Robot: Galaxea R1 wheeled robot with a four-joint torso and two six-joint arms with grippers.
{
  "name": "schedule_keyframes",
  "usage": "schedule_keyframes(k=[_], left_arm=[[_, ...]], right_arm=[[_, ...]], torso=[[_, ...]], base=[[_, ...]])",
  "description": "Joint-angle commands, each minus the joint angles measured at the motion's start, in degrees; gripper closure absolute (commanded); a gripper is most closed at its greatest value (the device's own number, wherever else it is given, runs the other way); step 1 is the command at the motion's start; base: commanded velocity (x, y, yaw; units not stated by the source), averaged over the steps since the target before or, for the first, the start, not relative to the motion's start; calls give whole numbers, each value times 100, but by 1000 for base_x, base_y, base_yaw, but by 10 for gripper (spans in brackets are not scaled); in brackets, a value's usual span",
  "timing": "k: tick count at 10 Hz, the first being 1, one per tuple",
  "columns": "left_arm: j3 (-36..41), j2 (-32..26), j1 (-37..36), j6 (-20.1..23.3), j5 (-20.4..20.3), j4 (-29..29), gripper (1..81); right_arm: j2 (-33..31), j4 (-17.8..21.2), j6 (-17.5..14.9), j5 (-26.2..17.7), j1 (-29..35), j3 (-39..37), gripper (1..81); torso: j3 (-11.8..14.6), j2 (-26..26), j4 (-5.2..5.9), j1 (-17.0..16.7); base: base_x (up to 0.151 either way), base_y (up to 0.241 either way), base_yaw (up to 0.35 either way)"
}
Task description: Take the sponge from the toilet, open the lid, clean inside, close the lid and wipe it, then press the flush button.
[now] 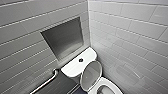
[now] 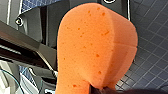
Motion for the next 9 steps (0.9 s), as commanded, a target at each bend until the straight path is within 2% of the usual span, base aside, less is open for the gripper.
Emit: schedule_keyframes(k=[1,6,9], left_arm=[[321,-356,-965,19,231,-657,10],[383,-611,-1818,19,231,-1317,10],[400,-586,-2020,19,223,-1536,10]], right_arm=[[-36,-171,-11,-239,-196,42,811],[131,-197,-20,-36,-354,-195,811],[157,-188,-20,-28,-346,-221,811]], torso=[[0,0,0,0],[0,2,0,0],[0,2,0,0]], base=[[0,0,0],[0,0,0],[0,0,0]])
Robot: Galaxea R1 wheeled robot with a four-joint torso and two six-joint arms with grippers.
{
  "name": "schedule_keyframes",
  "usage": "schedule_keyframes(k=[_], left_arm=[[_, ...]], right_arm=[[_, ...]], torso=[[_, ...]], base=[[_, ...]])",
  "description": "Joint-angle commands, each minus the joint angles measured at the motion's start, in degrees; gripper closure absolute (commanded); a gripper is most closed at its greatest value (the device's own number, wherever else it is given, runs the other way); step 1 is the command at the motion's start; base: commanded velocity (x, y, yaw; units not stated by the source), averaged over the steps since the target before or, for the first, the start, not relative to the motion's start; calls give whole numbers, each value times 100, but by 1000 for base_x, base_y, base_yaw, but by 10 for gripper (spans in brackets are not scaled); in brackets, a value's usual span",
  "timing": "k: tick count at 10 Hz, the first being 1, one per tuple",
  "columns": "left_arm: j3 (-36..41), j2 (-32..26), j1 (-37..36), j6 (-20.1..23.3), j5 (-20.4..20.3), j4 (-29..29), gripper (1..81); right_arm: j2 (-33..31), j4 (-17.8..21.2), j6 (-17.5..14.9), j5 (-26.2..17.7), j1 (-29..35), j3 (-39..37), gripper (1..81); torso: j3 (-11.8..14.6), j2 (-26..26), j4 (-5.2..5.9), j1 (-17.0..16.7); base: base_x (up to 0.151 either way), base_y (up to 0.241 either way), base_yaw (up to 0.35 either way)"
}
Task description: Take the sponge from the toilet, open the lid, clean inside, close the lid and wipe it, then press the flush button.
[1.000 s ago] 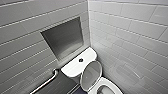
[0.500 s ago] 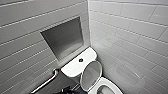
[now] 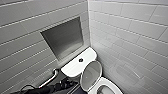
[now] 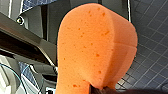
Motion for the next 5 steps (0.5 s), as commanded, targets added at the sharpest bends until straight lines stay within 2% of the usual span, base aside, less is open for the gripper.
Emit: schedule_keyframes(k=[1,5], left_arm=[[119,-41,-659,19,158,-144,10],[330,346,-430,28,140,-127,10]], right_arm=[[-61,-169,-10,-317,-155,32,811],[-44,-160,-10,-317,-94,-12,811]], torso=[[0,0,0,0],[0,0,0,0]], base=[[0,0,0],[0,0,0]])
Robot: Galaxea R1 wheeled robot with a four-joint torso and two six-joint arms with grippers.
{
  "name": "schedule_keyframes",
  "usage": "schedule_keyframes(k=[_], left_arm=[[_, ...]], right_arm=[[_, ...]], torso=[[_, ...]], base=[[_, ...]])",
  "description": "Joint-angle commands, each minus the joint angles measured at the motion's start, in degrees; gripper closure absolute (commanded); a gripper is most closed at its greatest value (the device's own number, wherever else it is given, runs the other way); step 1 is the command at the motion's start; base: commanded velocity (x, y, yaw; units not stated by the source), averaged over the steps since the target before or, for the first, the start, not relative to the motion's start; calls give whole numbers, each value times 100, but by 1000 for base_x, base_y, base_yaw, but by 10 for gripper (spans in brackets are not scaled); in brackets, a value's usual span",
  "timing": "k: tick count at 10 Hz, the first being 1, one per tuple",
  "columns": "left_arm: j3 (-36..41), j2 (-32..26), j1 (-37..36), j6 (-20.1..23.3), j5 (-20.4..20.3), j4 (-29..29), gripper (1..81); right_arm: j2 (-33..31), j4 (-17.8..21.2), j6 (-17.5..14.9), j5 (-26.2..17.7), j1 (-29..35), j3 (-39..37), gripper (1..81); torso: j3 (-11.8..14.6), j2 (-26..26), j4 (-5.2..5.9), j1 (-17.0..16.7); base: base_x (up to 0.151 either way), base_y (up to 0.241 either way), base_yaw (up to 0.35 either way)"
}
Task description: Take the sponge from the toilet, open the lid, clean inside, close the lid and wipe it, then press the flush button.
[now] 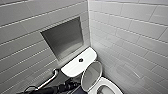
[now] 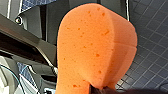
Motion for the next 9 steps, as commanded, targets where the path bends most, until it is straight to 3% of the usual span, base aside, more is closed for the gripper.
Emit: schedule_keyframes(k=[1,6,9], left_arm=[[206,125,-468,39,309,-58,10],[812,55,86,109,309,163,10],[1031,-427,577,109,493,697,10]], right_arm=[[-46,-152,-11,-328,-76,48,811],[60,-170,-11,-337,30,-93,811],[139,-144,24,-328,56,-295,811]], torso=[[0,0,0,0],[0,2,0,0],[0,2,0,0]], base=[[0,0,0],[0,0,0],[0,0,0]])
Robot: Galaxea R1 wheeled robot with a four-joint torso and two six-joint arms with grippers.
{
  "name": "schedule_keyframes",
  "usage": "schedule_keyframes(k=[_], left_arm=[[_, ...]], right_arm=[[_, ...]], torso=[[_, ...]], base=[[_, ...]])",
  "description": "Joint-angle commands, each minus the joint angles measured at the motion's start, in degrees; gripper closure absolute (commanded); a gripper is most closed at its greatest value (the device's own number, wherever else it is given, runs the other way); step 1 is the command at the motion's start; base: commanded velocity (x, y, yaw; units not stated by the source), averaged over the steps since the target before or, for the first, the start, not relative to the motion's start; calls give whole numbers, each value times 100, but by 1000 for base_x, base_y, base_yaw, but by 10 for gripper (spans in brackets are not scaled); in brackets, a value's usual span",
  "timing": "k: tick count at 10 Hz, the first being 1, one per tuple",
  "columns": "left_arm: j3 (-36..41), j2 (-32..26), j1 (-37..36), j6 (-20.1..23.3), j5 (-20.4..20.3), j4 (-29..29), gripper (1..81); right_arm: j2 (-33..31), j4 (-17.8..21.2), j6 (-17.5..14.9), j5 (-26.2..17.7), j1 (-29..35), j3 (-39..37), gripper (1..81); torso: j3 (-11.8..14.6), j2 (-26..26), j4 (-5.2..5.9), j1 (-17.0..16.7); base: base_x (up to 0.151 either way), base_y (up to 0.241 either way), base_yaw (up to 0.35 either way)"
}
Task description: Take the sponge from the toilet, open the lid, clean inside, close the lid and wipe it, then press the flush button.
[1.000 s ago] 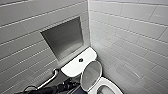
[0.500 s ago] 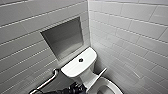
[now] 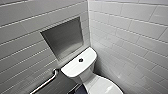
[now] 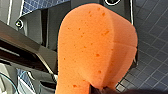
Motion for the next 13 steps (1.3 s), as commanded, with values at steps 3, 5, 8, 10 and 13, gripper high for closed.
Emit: schedule_keyframes(k=[3,5,8,10,13], left_arm=[[561,-897,813,4,513,1413,10],[299,-1063,1646,4,496,2203,10],[-142,-994,2500,4,443,2477,10],[-538,-668,2835,4,443,2740,10],[-1118,-141,2959,13,487,2820,10]], right_arm=[[-91,-153,54,-277,80,-68,811],[-294,-135,72,-136,352,133,811],[-898,-91,264,-136,933,964,811],[-1656,-135,362,-145,1259,2050,811],[-2851,-144,318,-224,1505,3781,811]], torso=[[0,0,0,0],[0,0,0,0],[0,0,0,0],[0,0,0,0],[0,-2,0,-2]], base=[[0,0,0],[0,0,0],[0,0,0],[0,0,0],[0,0,0]])
